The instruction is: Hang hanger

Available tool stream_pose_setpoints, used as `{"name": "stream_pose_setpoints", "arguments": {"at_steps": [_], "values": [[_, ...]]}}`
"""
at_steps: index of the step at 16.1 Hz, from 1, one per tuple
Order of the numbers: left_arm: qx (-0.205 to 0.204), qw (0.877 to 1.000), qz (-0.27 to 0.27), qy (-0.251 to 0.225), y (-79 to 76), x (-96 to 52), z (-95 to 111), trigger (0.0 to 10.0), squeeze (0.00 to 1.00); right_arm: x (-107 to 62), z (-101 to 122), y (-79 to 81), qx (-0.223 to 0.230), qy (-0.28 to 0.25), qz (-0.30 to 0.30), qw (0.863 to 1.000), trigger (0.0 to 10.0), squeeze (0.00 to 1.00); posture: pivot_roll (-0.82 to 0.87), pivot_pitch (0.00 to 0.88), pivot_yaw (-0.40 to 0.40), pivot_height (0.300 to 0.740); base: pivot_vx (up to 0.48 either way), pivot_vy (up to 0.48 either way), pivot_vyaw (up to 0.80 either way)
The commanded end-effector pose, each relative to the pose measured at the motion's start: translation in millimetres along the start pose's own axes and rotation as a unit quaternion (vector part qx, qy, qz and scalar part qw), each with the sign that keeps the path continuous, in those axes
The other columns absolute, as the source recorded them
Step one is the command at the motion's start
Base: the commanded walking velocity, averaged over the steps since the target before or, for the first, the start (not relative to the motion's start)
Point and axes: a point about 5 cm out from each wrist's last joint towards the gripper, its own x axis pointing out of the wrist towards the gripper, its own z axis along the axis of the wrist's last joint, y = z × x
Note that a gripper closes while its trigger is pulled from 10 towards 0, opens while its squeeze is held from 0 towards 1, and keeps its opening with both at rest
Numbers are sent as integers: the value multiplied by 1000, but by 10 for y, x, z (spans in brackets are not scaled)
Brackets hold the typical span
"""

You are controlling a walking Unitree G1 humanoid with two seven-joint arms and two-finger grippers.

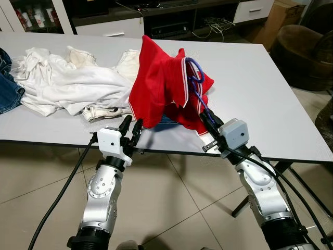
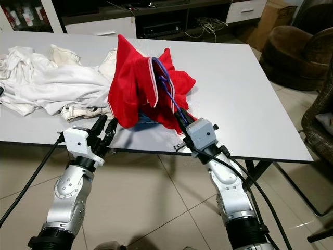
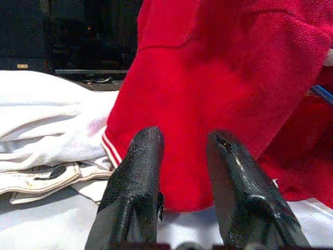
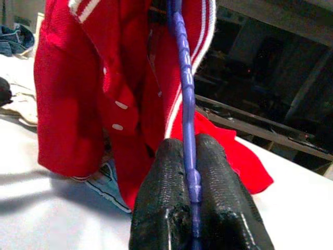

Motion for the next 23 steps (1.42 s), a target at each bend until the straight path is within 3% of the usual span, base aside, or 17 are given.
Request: {"name": "stream_pose_setpoints", "arguments": {"at_steps": [1, 23], "values": [[10, 1000, -6, -6, -14, 23, 27, 10000, 0, -22, -8, 14, 1, -4, -1, 1000, 10000, 0, 144, 0, -17, 740, 0, 0, 0], [17, 1000, -14, -9, -112, -36, 32, 10000, 0, -37, -55, 91, 12, -1, -1, 1000, 10000, 0, 173, 0, -27, 740, 0, 0, 0]]}}
